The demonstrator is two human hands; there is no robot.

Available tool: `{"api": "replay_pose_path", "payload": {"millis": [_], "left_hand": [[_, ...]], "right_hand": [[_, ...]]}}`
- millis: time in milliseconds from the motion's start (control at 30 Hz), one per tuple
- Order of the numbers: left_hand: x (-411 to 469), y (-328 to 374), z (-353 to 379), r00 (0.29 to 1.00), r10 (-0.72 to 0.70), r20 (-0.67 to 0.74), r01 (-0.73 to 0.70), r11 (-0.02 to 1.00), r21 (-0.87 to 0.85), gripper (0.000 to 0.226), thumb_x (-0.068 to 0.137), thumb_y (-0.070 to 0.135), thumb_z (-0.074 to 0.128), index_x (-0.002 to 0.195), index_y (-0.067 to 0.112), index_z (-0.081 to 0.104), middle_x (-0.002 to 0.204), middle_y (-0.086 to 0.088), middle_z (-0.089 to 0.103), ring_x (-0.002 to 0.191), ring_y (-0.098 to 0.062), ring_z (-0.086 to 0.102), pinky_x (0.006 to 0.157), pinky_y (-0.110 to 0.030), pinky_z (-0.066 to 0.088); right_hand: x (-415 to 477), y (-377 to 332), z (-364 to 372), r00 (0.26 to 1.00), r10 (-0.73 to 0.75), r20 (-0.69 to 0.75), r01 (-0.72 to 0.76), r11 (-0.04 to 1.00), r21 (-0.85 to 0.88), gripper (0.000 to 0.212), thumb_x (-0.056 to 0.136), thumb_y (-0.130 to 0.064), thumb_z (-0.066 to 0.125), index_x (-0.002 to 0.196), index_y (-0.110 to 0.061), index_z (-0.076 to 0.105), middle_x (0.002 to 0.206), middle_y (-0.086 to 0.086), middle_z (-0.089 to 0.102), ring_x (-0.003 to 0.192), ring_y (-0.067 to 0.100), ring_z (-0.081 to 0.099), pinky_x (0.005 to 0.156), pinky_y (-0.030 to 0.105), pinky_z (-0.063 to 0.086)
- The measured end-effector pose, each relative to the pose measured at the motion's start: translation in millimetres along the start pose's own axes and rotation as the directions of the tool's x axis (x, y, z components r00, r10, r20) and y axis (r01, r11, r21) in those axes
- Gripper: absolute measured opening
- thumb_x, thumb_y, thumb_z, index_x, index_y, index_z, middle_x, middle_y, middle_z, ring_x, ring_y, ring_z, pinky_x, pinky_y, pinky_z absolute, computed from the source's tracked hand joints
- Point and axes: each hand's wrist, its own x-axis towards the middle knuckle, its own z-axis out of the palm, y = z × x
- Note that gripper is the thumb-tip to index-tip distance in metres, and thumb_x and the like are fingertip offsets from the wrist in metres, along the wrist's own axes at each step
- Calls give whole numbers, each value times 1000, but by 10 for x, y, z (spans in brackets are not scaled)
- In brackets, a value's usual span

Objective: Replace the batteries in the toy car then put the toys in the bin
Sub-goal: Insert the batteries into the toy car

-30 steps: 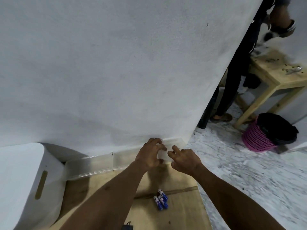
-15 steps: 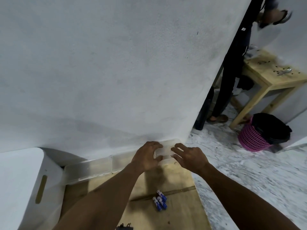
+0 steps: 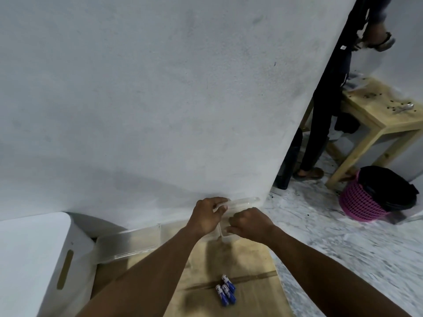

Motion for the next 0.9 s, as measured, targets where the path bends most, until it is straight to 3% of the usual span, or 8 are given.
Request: {"api": "replay_pose_path", "payload": {"millis": [133,233,333,433,567,700,767,900], "left_hand": [[11,-14,-2,999,-25,26,26,999,-22,27,94,22,60,117,29,73,113,10,72,104,-8,64,95,-21,49],[-7,-13,-24,999,-14,41,16,999,-32,26,95,21,60,116,27,74,112,10,73,103,-7,66,94,-19,49],[-15,-21,-32,999,-1,40,2,999,-38,26,94,23,60,116,27,74,112,12,74,104,-6,66,96,-22,50],[-33,-2,-16,999,5,32,-4,999,-34,27,93,21,61,115,29,74,110,13,74,101,-4,66,96,-23,51],[-83,6,-2,999,-30,36,31,999,-12,27,91,20,66,116,29,73,115,12,72,105,-6,65,96,-19,49],[-165,39,31,999,-11,52,6,995,98,33,80,16,74,113,20,75,118,6,71,112,-9,63,98,-20,45],[-225,28,61,996,13,90,-26,988,150,35,73,17,78,108,21,75,115,6,70,111,-11,63,97,-24,47],[-297,-60,163,985,80,152,-130,926,354,38,73,28,79,110,29,71,115,10,64,107,-12,59,94,-27,47]], "right_hand": [[273,-24,92,983,-26,180,1,990,139,42,96,-46,43,88,-22,77,82,-1,75,74,21,70,63,31,51],[298,-37,91,945,-24,327,-42,980,193,39,101,-38,39,112,-19,72,110,4,73,103,24,65,79,34,46],[227,-56,58,958,-49,282,-20,971,238,41,96,-40,34,106,-26,71,111,-3,71,106,19,62,72,31,42],[88,-54,-10,961,45,272,-127,948,290,34,95,-43,41,108,-31,70,114,-10,68,109,11,59,80,31,49],[-255,-58,-194,976,215,20,-211,927,310,17,89,-33,58,82,-24,72,78,-8,69,74,12,64,59,22,48],[-643,90,-455,869,475,-135,-402,839,367,27,91,-35,56,66,-25,61,56,-7,56,53,11,55,49,20,38],[-756,156,-531,820,536,-201,-436,812,387,20,88,-30,65,70,-26,59,61,-7,57,57,10,56,45,24,43],[-729,78,-494,908,414,-71,-370,868,330,16,85,-37,69,98,-27,65,91,-9,62,85,10,58,53,25,49]]}}
